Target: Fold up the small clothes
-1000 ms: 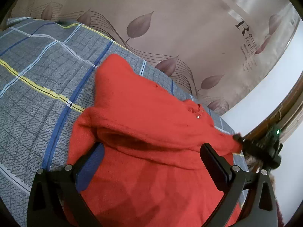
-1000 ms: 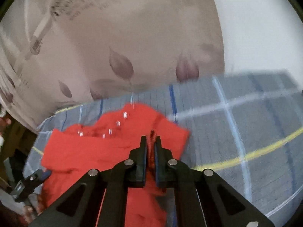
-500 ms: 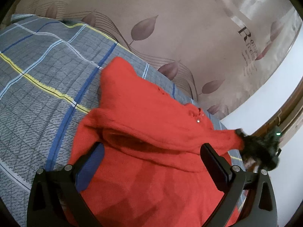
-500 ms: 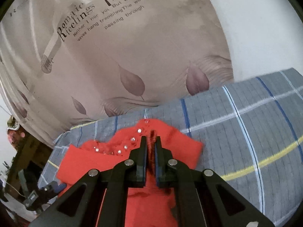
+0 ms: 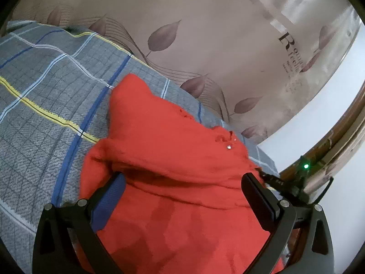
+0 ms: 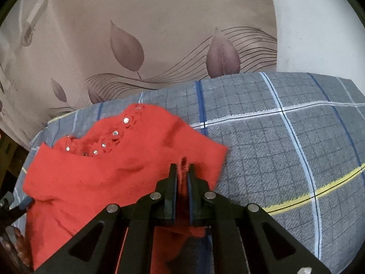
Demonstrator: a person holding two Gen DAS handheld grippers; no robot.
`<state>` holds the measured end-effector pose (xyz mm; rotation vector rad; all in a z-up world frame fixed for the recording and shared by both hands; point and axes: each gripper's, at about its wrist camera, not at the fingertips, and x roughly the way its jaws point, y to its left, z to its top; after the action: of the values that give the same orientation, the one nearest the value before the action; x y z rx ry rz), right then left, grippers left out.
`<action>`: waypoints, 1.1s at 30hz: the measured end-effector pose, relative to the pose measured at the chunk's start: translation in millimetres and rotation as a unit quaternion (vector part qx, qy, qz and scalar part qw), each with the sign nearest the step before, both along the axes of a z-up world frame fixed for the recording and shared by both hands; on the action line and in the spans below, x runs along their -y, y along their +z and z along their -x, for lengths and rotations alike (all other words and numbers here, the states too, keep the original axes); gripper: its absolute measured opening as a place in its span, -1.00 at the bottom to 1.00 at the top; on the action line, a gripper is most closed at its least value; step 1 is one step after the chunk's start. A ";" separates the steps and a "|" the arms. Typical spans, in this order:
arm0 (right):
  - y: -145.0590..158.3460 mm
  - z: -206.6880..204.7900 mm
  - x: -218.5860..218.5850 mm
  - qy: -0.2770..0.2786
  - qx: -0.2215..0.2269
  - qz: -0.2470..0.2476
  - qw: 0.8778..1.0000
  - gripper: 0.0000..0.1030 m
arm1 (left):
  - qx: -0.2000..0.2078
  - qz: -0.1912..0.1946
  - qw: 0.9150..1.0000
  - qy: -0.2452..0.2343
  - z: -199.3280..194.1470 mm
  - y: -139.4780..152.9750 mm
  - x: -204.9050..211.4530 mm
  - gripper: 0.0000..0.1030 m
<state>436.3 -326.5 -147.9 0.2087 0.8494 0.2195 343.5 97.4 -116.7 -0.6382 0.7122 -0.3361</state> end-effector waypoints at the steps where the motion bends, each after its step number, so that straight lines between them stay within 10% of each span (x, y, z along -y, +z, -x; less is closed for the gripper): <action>1: 0.1 0.3 1.7 -0.001 0.000 -0.006 1.000 -0.84 | -0.004 0.009 1.000 0.006 4.0 1.6 -0.7 0.96; 4: 0.0 0.6 4.9 -0.002 0.000 -0.014 1.000 -0.84 | -0.007 0.026 1.000 -0.009 11.5 2.2 4.8 0.96; 13: 1.7 0.3 4.6 -0.002 0.000 -0.012 1.000 -0.83 | 0.005 -0.082 0.997 -0.007 -34.9 0.5 21.4 0.95; 18: 2.1 0.3 7.2 0.002 0.001 -0.024 1.000 -0.82 | -0.009 -0.008 0.998 0.068 -19.3 -18.1 -20.4 0.38; 33: -2.1 -0.9 24.0 0.039 -0.018 -0.123 0.991 -0.72 | 0.070 -0.095 0.991 0.061 -5.3 40.3 10.6 0.65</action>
<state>437.2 -350.5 -150.1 0.4123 0.8668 0.3960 348.7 86.7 -76.4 -0.4712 0.5607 -0.1945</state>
